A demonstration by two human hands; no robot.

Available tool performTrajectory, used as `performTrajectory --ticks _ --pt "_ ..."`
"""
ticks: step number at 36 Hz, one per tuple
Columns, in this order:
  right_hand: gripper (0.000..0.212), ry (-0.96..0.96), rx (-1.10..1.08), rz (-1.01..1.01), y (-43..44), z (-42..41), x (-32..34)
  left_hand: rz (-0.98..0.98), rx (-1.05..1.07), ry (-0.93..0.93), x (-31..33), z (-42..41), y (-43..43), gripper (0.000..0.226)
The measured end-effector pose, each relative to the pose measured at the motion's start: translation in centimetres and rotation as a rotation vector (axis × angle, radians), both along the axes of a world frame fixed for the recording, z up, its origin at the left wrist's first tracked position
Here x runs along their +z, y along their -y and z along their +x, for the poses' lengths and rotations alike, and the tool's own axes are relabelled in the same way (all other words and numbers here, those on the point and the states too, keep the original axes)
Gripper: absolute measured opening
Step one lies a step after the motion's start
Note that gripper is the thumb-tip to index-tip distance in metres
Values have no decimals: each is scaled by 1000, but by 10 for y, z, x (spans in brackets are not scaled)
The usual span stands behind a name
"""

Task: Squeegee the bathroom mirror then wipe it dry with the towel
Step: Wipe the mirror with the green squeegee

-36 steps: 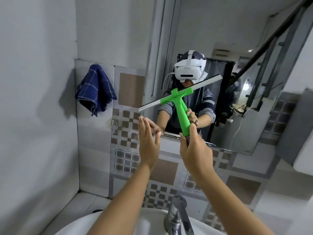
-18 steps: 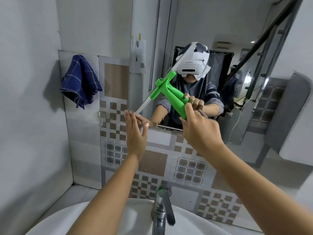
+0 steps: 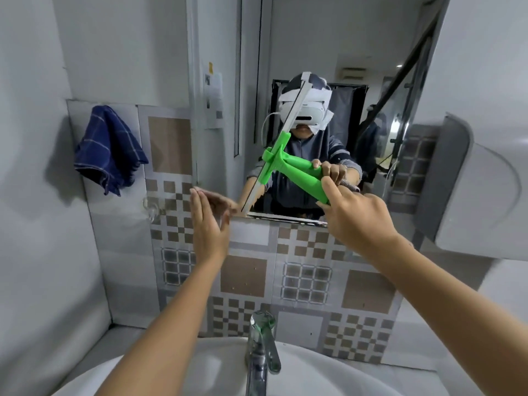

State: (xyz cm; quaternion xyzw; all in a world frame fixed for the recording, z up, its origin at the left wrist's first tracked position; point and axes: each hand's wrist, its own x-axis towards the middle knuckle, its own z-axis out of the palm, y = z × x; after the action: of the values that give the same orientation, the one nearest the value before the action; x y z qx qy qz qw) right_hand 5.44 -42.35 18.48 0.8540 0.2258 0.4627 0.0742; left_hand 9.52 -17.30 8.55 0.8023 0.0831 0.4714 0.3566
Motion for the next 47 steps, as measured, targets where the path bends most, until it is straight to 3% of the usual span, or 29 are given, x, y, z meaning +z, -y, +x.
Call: performTrajectory --ticks 11,17,35,47 --pt "42 -16 -84 34 27 -15 0 81 -31 121 67 12 -12 62" --pt "41 -81 -151 159 45 -25 -13 256 -52 201 104 18 -29 63" --pt "41 -317 -198 874 -11 -48 -83 373 -152 244 106 21 -49 66" --pt "14 -350 -57 1200 -58 -50 -94 455 -189 247 104 24 -63 69"
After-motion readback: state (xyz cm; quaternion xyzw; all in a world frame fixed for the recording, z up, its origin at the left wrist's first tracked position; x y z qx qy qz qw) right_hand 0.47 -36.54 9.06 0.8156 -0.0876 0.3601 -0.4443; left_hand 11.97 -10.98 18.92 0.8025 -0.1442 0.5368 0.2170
